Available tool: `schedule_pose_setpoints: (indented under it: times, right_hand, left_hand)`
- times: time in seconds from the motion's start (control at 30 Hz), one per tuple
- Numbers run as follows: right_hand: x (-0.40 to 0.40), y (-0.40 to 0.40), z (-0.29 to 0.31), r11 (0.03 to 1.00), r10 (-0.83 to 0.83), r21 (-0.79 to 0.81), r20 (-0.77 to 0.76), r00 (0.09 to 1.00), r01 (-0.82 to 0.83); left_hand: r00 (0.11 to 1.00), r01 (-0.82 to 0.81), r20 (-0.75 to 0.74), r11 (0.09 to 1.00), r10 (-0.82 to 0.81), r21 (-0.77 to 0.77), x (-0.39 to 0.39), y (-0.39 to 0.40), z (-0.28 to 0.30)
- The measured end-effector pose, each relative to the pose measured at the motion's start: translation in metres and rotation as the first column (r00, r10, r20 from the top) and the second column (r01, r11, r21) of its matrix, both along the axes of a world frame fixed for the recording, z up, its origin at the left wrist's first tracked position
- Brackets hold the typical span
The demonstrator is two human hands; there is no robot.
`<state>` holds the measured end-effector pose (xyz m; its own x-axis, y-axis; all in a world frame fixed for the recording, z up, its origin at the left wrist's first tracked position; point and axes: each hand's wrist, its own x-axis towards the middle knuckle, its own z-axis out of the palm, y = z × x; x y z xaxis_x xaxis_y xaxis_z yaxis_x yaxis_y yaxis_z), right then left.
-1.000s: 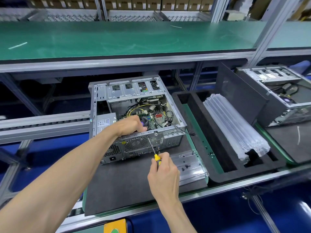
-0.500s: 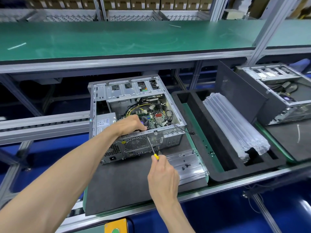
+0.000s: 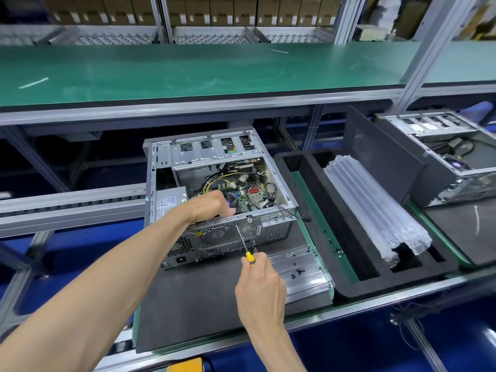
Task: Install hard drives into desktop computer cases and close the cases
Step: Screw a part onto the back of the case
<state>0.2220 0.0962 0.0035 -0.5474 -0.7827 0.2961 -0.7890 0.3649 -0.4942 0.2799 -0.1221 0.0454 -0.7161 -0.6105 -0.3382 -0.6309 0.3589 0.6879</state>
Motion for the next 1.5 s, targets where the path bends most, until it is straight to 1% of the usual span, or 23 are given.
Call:
schedule_pose_setpoints:
  times: [0.07, 0.13, 0.27, 0.3, 0.33, 0.4, 0.5, 0.57, 0.6, 0.7, 0.73, 0.8, 0.9, 0.97, 1.0, 1.1, 1.13, 1.17, 1.23, 1.33, 1.4, 1.43, 1.5]
  right_hand:
    - [0.000, -0.003, 0.002, 0.999, -0.032, 0.010, -0.056, 0.998, 0.032]
    - [0.001, -0.005, 0.002, 0.999, -0.054, -0.002, -0.054, 0.997, 0.054]
    - [0.001, 0.000, -0.002, 0.998, -0.039, -0.035, 0.186, 0.982, 0.047]
    - [0.001, 0.001, -0.003, 0.998, -0.024, -0.051, 0.194, 0.981, 0.035]
    - [0.001, 0.001, -0.003, 0.997, -0.014, -0.068, 0.172, 0.985, 0.026]
    - [0.000, 0.001, 0.001, 0.997, -0.008, -0.069, 0.082, 0.997, 0.014]
    - [-0.002, -0.004, 0.006, 0.999, -0.031, 0.018, -0.059, 0.998, 0.032]
    - [-0.001, -0.005, 0.007, 0.998, -0.052, 0.031, -0.077, 0.996, 0.055]
    - [-0.001, -0.005, 0.006, 0.999, -0.040, 0.027, -0.052, 0.998, 0.041]
    - [0.001, -0.001, 0.004, 0.999, -0.043, -0.003, 0.119, 0.992, 0.044]
    - [0.001, 0.000, 0.003, 1.000, -0.023, -0.014, 0.130, 0.991, 0.025]
    - [0.001, -0.001, 0.005, 1.000, 0.005, -0.002, 0.064, 0.998, -0.005]
    - [0.002, -0.004, 0.009, 0.998, -0.005, 0.059, -0.051, 0.999, 0.008]
    - [0.002, -0.006, 0.007, 0.995, -0.042, 0.092, -0.052, 0.998, 0.046]
    - [0.002, -0.007, 0.006, 0.995, -0.053, 0.082, -0.032, 0.998, 0.055]
    - [0.000, -0.004, -0.001, 0.998, -0.031, 0.062, 0.211, 0.977, 0.018]
    - [0.000, -0.003, -0.005, 0.999, -0.018, 0.032, 0.254, 0.967, 0.011]
    - [0.000, -0.002, -0.006, 1.000, -0.013, 0.005, 0.260, 0.966, 0.012]
    - [0.001, -0.001, -0.002, 1.000, -0.012, -0.018, 0.207, 0.978, 0.016]
    - [0.004, -0.006, 0.007, 0.999, -0.018, 0.051, 0.060, 0.998, 0.015]
    - [0.001, -0.008, 0.007, 0.995, -0.050, 0.081, -0.002, 0.999, 0.050]
    - [-0.001, -0.008, 0.007, 0.996, -0.047, 0.083, 0.017, 0.999, 0.046]
    - [-0.005, -0.006, 0.005, 0.998, -0.028, 0.059, 0.130, 0.991, 0.020]
  left_hand:
    - [1.000, 0.018, 0.002, 1.000, -0.018, 0.002, 0.000, 0.001, 0.003]
    - [1.000, 0.016, 0.003, 1.000, -0.016, 0.008, 0.000, 0.000, 0.003]
    - [0.999, 0.001, 0.053, 1.000, -0.002, 0.015, -0.002, -0.005, -0.006]
    - [0.997, -0.003, 0.072, 1.000, 0.003, 0.009, -0.003, -0.006, -0.008]
    - [0.996, -0.007, 0.088, 1.000, 0.006, 0.002, -0.004, -0.007, -0.009]
    - [0.994, -0.007, 0.105, 1.000, 0.007, -0.003, -0.005, -0.008, -0.011]
    - [0.994, -0.001, 0.113, 1.000, 0.002, -0.016, -0.005, -0.009, -0.012]
    - [0.994, 0.009, 0.107, 1.000, -0.008, -0.010, -0.005, -0.009, -0.013]
    - [0.995, 0.013, 0.101, 1.000, -0.012, -0.009, -0.006, -0.009, -0.013]
    - [0.996, 0.015, 0.089, 1.000, -0.015, -0.005, -0.006, -0.009, -0.013]
    - [0.996, 0.018, 0.090, 1.000, -0.017, -0.007, -0.006, -0.009, -0.013]
    - [0.996, 0.023, 0.090, 1.000, -0.022, -0.009, -0.006, -0.010, -0.014]
    - [0.996, 0.024, 0.085, 1.000, -0.024, 0.001, -0.006, -0.011, -0.015]
    - [0.995, 0.020, 0.095, 1.000, -0.020, -0.001, -0.007, -0.012, -0.016]
    - [0.995, 0.017, 0.100, 1.000, -0.016, -0.003, -0.007, -0.012, -0.016]
    - [0.995, 0.015, 0.098, 1.000, -0.015, 0.001, -0.006, -0.011, -0.016]
    - [0.995, 0.014, 0.101, 1.000, -0.014, -0.001, -0.006, -0.011, -0.016]
    - [0.994, 0.011, 0.105, 1.000, -0.010, -0.005, -0.006, -0.011, -0.015]
    - [0.994, 0.000, 0.113, 1.000, 0.001, -0.009, -0.007, -0.011, -0.015]
    - [0.994, -0.006, 0.110, 1.000, 0.005, 0.005, -0.007, -0.011, -0.015]
    - [0.994, -0.002, 0.108, 1.000, 0.002, 0.004, -0.007, -0.011, -0.015]
    - [0.994, -0.002, 0.107, 1.000, 0.001, 0.002, -0.007, -0.011, -0.015]
    - [0.994, -0.007, 0.109, 1.000, 0.006, 0.007, -0.007, -0.011, -0.015]
